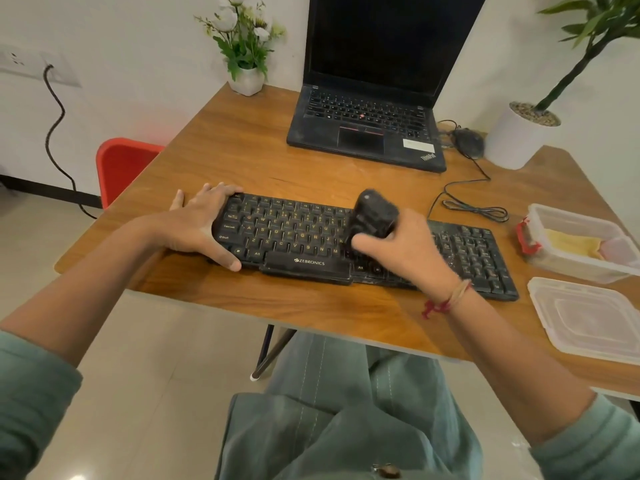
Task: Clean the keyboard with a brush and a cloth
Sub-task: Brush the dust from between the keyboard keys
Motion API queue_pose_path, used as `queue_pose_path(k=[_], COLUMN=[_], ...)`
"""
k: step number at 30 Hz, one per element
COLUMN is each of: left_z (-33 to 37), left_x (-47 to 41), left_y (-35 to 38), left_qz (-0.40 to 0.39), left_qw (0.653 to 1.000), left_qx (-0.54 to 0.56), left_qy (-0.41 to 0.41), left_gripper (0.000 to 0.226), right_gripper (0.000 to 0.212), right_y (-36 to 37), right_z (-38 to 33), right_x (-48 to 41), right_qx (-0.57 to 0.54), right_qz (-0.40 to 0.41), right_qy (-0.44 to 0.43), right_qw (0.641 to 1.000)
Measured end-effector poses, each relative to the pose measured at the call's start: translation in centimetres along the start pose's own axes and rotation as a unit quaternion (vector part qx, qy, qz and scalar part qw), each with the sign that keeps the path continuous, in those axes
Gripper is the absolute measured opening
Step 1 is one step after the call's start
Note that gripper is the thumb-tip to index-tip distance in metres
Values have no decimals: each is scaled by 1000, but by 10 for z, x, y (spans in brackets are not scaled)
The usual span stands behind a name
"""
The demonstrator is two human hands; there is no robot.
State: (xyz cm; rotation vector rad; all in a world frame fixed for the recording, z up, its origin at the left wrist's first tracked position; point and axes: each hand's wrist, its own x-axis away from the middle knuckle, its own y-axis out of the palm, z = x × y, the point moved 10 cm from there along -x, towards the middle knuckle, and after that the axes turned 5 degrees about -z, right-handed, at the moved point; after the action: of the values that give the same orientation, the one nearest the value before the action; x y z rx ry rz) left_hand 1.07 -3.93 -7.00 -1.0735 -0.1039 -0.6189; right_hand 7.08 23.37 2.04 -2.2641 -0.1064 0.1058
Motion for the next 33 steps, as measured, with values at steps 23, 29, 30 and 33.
queue_pose_path(k=[23,29,30,33], left_z=[-3,-5,-5,-4], left_x=[-2,-4,-4,-4], left_y=[1,2,2,1], left_qz=[-8,-8,-6,2], left_qw=[1000,1000,1000,1000], left_qx=[6,3,4,3], left_qy=[1,6,7,4], left_gripper=[148,148,147,141], right_gripper=[25,32,31,20], right_y=[-15,-76,-61,-14], right_z=[22,58,54,42], right_x=[51,73,75,71], right_qx=[-96,41,25,-164], right_qz=[59,217,196,91], right_qy=[47,129,123,107], right_qw=[993,967,973,976])
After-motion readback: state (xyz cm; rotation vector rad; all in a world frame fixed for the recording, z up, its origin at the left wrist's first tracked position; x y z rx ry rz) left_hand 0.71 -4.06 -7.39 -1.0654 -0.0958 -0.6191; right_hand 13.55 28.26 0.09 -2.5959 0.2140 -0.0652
